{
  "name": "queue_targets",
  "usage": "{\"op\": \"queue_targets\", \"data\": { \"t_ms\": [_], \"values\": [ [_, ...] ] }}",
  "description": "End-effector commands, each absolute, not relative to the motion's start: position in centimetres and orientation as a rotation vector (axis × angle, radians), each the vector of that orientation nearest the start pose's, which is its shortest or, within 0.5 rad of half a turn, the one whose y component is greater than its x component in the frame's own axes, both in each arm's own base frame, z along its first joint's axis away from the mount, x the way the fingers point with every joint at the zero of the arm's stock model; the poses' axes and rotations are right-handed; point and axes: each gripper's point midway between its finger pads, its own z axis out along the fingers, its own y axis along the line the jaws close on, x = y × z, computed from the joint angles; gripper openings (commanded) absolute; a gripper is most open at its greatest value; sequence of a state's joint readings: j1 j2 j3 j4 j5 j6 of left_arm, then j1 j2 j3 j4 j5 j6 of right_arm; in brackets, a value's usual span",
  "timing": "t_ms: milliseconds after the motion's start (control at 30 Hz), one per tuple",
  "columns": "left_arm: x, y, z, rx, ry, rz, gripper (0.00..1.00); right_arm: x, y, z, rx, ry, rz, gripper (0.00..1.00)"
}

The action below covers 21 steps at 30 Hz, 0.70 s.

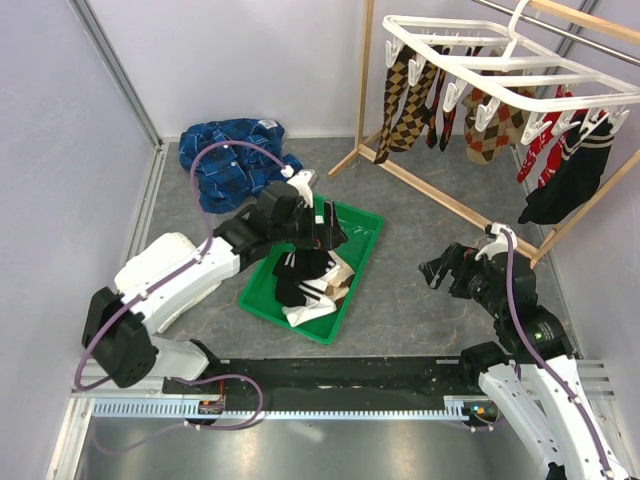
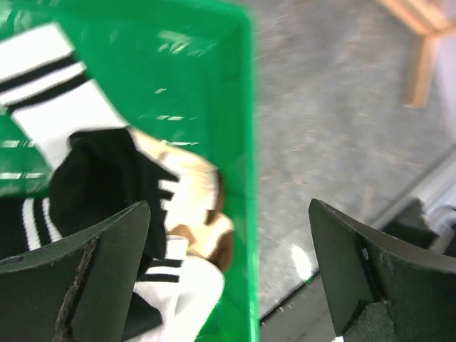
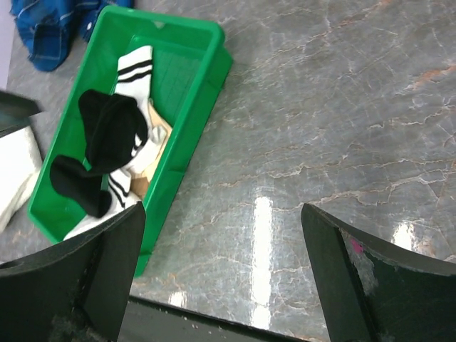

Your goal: Remove the socks clipped to the hanger

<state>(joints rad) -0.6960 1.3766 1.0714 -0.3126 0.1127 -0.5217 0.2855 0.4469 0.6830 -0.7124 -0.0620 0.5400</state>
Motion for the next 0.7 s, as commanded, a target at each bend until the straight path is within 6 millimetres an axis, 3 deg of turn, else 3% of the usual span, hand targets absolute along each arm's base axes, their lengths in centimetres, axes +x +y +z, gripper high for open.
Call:
{"op": "queue_targets", "data": {
  "t_ms": [0,267,367,467,500,533,667],
  "values": [
    [25.8,-28.8,22.9,0.474,2.166,-0.88,0.99,20.9,8.9,20.6,0.305,2.024,0.576,0.98],
    [22.8,-27.8,26.7,0.554,2.031,-0.976,0.99,23.0,9.3,17.2,0.323,2.1,0.539,0.98],
    [22.2,-26.9,28.5,0.599,1.942,-0.951,0.99,24.1,6.8,18.0,0.398,2.088,0.366,0.98],
    [22.2,-25.8,29.3,0.569,1.897,-0.905,0.99,25.0,3.1,20.8,0.45,1.969,0.154,0.98],
    [22.0,-25.4,29.7,0.561,1.879,-0.902,0.99,25.3,2.1,22.8,0.451,1.915,0.1,0.98],
    [22.0,-25.2,29.8,0.552,1.873,-0.894,0.99,25.2,0.1,24.3,0.491,1.858,-0.013,0.98],
    [22.2,-24.8,29.6,0.539,1.864,-0.879,0.99,24.6,-4.8,28.9,0.492,1.733,-0.341,0.98]
  ]
}}
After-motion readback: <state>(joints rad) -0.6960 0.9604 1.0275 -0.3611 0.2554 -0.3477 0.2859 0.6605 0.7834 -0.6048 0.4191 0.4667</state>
